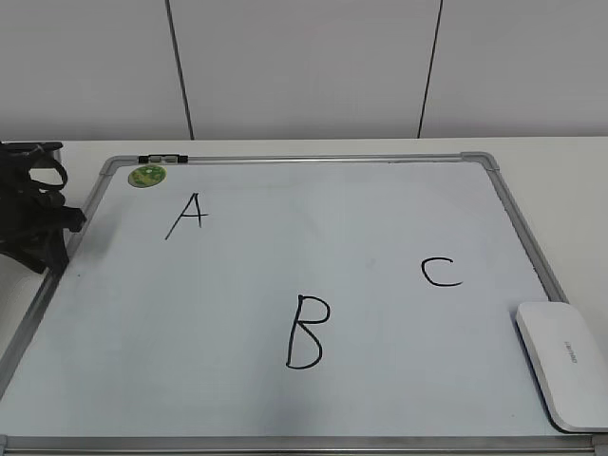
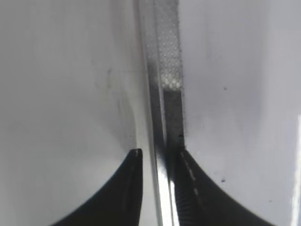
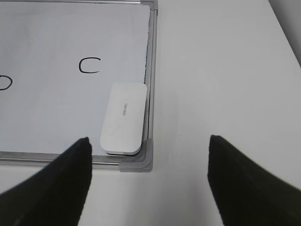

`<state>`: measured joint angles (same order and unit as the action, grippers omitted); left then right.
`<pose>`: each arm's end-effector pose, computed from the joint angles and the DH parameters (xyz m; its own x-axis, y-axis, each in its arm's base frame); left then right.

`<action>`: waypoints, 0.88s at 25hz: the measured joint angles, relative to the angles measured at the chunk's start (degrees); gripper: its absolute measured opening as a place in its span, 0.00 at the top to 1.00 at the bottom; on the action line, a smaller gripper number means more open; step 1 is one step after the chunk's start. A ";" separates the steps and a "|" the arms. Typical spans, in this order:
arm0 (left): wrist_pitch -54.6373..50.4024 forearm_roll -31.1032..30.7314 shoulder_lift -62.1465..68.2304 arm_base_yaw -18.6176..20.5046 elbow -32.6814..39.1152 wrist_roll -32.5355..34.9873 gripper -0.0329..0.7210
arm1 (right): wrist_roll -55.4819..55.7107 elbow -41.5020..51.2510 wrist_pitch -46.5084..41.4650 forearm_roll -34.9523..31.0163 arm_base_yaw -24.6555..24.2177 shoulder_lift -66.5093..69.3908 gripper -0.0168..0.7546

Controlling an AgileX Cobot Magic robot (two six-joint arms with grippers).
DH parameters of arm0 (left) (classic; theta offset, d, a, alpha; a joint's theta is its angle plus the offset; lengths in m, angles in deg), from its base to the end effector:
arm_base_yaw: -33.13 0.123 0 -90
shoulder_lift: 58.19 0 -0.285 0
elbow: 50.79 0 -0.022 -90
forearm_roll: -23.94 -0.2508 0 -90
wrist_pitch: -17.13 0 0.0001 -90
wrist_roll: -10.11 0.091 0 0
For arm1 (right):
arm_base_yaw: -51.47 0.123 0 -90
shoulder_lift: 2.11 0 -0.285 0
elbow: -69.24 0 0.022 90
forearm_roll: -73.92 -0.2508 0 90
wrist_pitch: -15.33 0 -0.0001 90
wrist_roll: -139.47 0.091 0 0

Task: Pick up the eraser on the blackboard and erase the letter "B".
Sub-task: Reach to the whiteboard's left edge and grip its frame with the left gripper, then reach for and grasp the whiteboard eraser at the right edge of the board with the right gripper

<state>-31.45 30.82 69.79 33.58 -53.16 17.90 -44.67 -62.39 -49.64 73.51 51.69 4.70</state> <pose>0.4015 -0.0050 0.1294 -0.9928 0.0483 -0.1097 0.0576 0.9949 -0.0833 -0.0110 0.0005 0.2723 -0.5004 -0.0711 -0.8629 -0.0442 0.9974 -0.0566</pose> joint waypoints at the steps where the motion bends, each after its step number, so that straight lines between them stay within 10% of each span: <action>1: -0.11 0.00 0.14 0.00 -0.13 0.00 0.79 | 0.00 0.00 0.00 0.00 0.00 0.00 0.21; 5: -0.12 0.39 0.14 -0.04 -0.16 -0.42 0.93 | 0.00 0.00 0.00 0.00 0.00 0.00 0.21; 22: -0.33 0.77 0.14 -0.04 -0.26 -0.62 0.94 | 0.00 -1.65 5.93 -2.09 0.00 0.69 0.27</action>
<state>-31.79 31.59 69.94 33.54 -53.41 17.28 -44.67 -64.04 -43.71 71.42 51.69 5.39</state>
